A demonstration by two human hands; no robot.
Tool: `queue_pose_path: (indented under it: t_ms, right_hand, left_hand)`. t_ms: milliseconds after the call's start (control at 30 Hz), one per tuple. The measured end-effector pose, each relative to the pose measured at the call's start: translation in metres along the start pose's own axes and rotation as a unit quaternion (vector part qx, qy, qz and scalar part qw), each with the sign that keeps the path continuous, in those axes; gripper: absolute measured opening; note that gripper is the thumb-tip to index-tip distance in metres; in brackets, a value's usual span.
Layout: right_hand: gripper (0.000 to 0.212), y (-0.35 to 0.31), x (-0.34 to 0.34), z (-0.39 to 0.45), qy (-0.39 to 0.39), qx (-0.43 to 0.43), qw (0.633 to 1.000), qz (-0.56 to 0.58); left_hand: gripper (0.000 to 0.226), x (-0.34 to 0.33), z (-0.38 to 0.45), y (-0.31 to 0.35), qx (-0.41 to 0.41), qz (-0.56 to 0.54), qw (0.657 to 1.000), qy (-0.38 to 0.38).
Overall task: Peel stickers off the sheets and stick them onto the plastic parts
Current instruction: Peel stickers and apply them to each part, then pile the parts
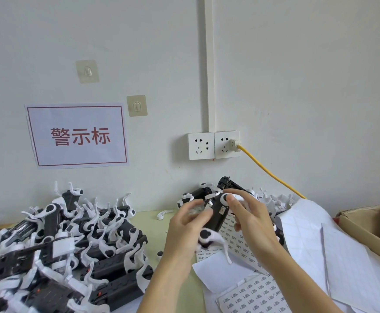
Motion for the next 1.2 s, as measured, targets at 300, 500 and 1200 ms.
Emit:
queue_pose_path:
  t_ms: [300,500,1200]
  right_hand:
    - [0.028,0.015,0.011,-0.006,0.159,-0.046,0.986,0.026]
    - [0.025,0.012,0.0,-0.003,0.088,-0.024,0.995,0.031]
    - [0.04,0.003,-0.022,-0.006,-0.144,-0.017,0.987,0.066]
  left_hand:
    - [0.024,-0.01,0.001,-0.01,0.076,-0.144,0.983,-0.082]
    - [0.049,0.004,0.007,-0.01,0.058,-0.198,0.978,-0.019]
    - [0.049,0.033,0.004,-0.012,0.044,-0.267,0.961,0.065]
Point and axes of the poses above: each hand's wrist, its own z-axis towards the middle knuckle, its own x-axis out of the back of the hand, y = z × x, the point moved 9 cm from there along z, towards the middle knuckle, and after that the axes turned 8 degrees about x, right-handed, at the moved point
